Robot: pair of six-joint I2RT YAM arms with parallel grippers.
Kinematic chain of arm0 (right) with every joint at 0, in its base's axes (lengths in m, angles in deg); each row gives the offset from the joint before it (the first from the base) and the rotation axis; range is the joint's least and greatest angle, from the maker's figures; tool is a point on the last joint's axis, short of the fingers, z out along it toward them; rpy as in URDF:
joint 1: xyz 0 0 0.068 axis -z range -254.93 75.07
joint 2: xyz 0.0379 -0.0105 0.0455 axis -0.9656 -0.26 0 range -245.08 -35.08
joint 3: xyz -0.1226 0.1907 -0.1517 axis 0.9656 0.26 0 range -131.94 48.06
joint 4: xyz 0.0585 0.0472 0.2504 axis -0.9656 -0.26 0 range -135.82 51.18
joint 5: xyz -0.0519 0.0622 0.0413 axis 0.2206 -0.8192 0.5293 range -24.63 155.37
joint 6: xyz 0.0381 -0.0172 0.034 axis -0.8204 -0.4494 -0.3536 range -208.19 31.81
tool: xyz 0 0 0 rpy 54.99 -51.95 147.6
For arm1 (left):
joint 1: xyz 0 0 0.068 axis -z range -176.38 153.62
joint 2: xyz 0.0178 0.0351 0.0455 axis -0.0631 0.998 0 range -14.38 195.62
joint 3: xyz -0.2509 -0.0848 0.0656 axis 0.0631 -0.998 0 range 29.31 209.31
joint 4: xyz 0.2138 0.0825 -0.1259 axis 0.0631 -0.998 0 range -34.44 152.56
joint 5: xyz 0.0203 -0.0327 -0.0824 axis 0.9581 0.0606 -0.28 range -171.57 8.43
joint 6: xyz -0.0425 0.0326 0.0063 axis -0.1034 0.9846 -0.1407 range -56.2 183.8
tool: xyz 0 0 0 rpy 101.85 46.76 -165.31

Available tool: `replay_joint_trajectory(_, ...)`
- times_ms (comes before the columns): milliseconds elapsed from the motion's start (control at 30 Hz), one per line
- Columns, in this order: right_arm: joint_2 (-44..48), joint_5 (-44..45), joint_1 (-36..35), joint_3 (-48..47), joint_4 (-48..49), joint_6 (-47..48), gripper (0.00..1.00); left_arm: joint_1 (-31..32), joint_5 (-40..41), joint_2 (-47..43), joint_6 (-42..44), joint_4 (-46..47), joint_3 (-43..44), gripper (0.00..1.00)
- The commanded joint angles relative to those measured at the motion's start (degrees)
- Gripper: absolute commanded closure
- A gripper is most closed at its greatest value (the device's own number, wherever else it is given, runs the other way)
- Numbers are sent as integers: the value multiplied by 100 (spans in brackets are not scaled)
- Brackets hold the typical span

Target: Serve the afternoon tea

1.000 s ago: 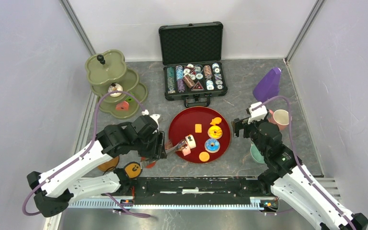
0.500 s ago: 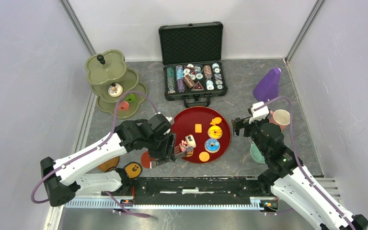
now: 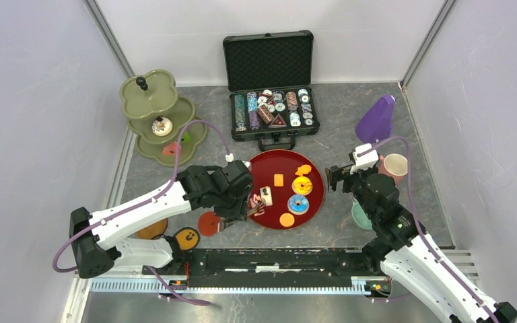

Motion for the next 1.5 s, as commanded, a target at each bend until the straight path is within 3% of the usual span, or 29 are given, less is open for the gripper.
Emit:
replay_joint_trajectory(0, 56, 49, -23, 68, 239, -9, 2, 39, 484, -6, -171, -108, 302, 52)
replay_joint_trajectory(133, 53, 47, -23, 94, 252, -24, 2, 46, 445, -62, -155, -122, 348, 63)
replay_joint_trajectory(433, 15, 38, -23, 125, 277, -31, 2, 40, 731, -232, -98, -467, 608, 67)
replay_joint_trajectory(633, 50, 73, -24, 124, 261, -34, 2, 39, 2614, -164, 158, -1628, 1607, 66)
replay_joint_trajectory(767, -1, 46, -23, 126, 305, -32, 2, -9, 3833, 89, 442, -1800, 1710, 65)
replay_joint_trajectory(1000, -70, -27, -23, 54, 281, -44, 2, -526, 4929, 1258, 1423, -447, 1687, 65)
replay_joint_trajectory(1167, -75, 22, -19, 33, 236, -20, 2, -1055, 5930, 2720, 1999, 361, 2128, 65)
replay_joint_trajectory(1467, -53, 64, -24, 80, 166, -18, 2, -1786, 6037, 4427, 2789, 1320, 3100, 65)
